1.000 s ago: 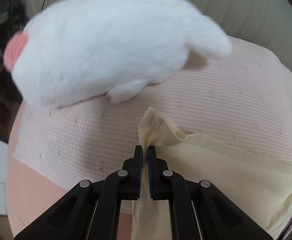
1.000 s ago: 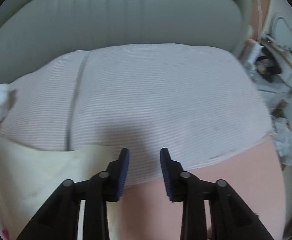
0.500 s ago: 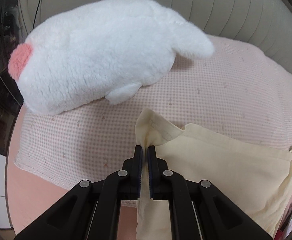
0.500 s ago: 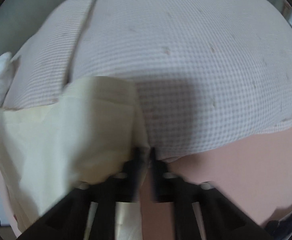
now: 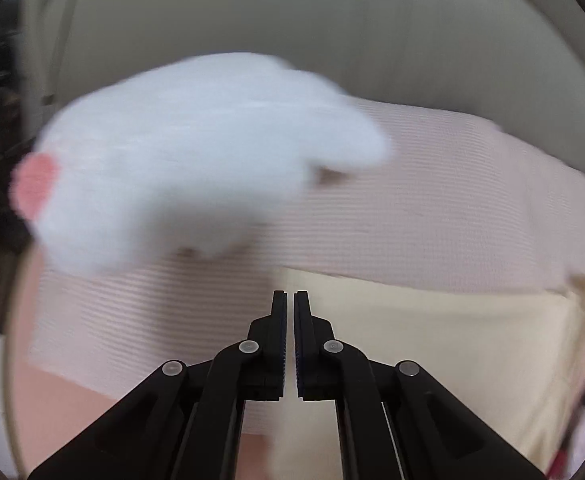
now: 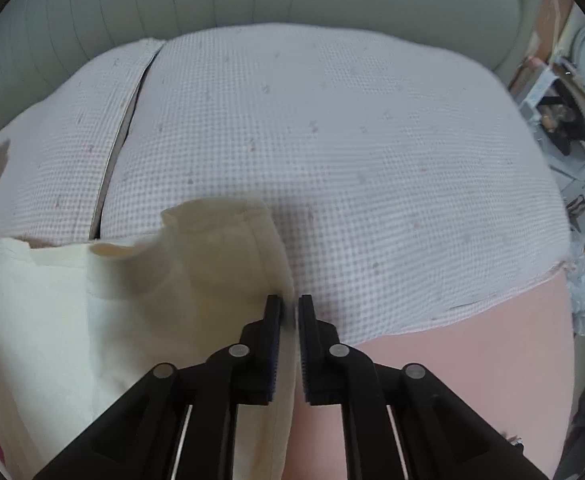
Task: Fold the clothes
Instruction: 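Grasp the folded edge of the cream shirt with both grippers, then release the cream shirt and pull both grippers back from it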
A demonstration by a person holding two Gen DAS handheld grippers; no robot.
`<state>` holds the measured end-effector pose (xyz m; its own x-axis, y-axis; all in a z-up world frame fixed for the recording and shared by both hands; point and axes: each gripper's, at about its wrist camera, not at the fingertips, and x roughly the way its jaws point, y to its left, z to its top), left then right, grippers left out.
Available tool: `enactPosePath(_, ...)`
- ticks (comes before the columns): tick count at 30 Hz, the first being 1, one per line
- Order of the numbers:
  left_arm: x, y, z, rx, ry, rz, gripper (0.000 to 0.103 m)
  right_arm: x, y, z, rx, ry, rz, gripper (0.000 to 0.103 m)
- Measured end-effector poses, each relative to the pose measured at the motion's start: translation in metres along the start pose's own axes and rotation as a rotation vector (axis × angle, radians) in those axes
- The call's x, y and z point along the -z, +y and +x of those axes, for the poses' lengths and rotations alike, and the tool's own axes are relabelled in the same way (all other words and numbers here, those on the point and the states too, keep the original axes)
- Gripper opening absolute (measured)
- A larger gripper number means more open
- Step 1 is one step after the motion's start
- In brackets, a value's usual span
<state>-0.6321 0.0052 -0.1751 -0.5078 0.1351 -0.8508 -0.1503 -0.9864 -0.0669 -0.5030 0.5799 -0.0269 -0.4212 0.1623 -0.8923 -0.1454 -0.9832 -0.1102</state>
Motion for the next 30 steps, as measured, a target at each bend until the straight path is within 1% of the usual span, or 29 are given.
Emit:
enactPosePath(1,0.004,-0.013,0.008,0.026,0.012,0.056,0.002,0.003,0.0,-0.007,0.035,-0.021,-0.018,0.027)
enactPosePath(2,0.008,-0.026,0.02,0.038,0.038,0.103,0.002,0.007,0.0,-0.014,0.073,-0.041,-0.039,0.042)
enactPosePath(3,0.012,-0.039,0.032,0.048,0.069,0.145,0.002,0.012,0.0,-0.02,0.12,-0.057,-0.064,0.048)
enactPosePath(4,0.016,-0.052,0.044,0.059,0.1,0.187,0.004,0.016,0.0,-0.026,0.158,-0.066,-0.087,0.051)
enactPosePath(5,0.019,-0.064,0.066,-0.008,0.123,0.241,0.006,0.021,0.0,-0.031,0.18,-0.063,-0.111,0.051)
enactPosePath(6,0.016,-0.065,0.081,-0.106,0.125,0.256,0.006,0.023,-0.001,-0.035,0.201,-0.057,-0.137,0.051)
enactPosePath(7,0.009,-0.062,0.091,-0.2,0.119,0.249,0.006,0.021,-0.001,-0.038,0.217,-0.049,-0.168,0.051)
enactPosePath(8,0.0,-0.053,0.094,-0.254,0.108,0.2,0.005,0.023,-0.006,-0.043,0.241,-0.052,-0.195,0.051)
enactPosePath(9,-0.009,-0.04,0.09,-0.294,0.085,0.119,0.005,0.02,-0.012,-0.046,0.273,-0.061,-0.21,0.051)
enactPosePath(10,-0.017,-0.026,0.084,-0.335,0.058,0.034,0.005,0.017,-0.018,-0.05,0.286,-0.07,-0.214,0.051)
enactPosePath(11,-0.022,-0.018,0.077,-0.332,0.038,-0.02,0.005,0.018,-0.025,-0.058,0.246,-0.082,-0.185,0.051)
enactPosePath(12,-0.024,-0.013,0.069,-0.308,0.022,-0.058,0.005,0.016,-0.028,-0.061,0.185,-0.084,-0.16,0.051)
enactPosePath(13,-0.021,-0.017,0.061,-0.258,0.011,-0.048,0.005,0.009,-0.023,-0.052,0.07,-0.056,-0.145,0.051)
enactPosePath(14,-0.015,-0.025,0.053,-0.196,0.003,-0.016,0.005,0.004,-0.016,-0.043,-0.034,-0.025,-0.137,0.051)
enactPosePath(15,-0.01,-0.033,0.044,-0.134,-0.006,0.016,0.005,0.005,-0.002,-0.034,-0.104,0.014,-0.151,0.051)
enactPosePath(16,0.0,-0.042,0.033,-0.087,-0.011,0.046,0.005,0.007,0.013,-0.026,-0.155,0.044,-0.17,0.05)
enactPosePath(18,0.024,-0.057,0.006,0.001,-0.011,0.091,0.005,0.004,0.045,-0.009,-0.129,0.046,-0.225,0.049)
enactPosePath(19,0.038,-0.062,-0.011,0.051,-0.004,0.098,0.006,-0.001,0.053,-0.003,-0.062,0.022,-0.227,0.049)
enactPosePath(20,0.053,-0.067,-0.034,0.085,0.005,0.107,0.006,-0.007,0.058,0.003,0.0,-0.001,-0.216,0.049)
enactPosePath(21,0.071,-0.069,-0.046,0.104,0.019,0.107,0.006,-0.013,0.055,0.005,0.04,-0.018,-0.162,0.049)
enactPosePath(22,0.091,-0.07,-0.051,0.12,0.035,0.102,0.006,-0.017,0.047,0.001,0.05,-0.025,-0.097,0.049)
enactPosePath(23,0.11,-0.07,-0.056,0.136,0.051,0.098,0.006,-0.019,0.038,-0.005,0.044,-0.035,-0.031,0.049)
enactPosePath(24,0.125,-0.069,-0.058,0.157,0.063,0.083,0.006,-0.015,0.03,-0.02,-0.017,-0.054,0.032,0.049)
enactPosePath(25,0.137,-0.065,-0.058,0.181,0.075,0.057,0.006,-0.006,0.024,-0.037,-0.096,-0.073,0.072,0.049)
enactPosePath(26,0.149,-0.061,-0.059,0.206,0.089,0.028,0.007,0.007,0.019,-0.055,-0.167,-0.08,0.089,0.049)
enactPosePath(27,0.157,-0.057,-0.06,0.221,0.1,0.007,0.007,0.024,0.017,-0.072,-0.21,-0.073,0.085,0.049)
enactPosePath(28,0.161,-0.052,-0.06,0.221,0.103,-0.003,0.008,0.04,0.013,-0.086,-0.225,-0.07,0.072,0.049)
enactPosePath(30,0.167,-0.043,-0.061,0.211,0.103,-0.016,0.011,0.082,0.004,-0.116,-0.222,-0.073,0.035,0.05)
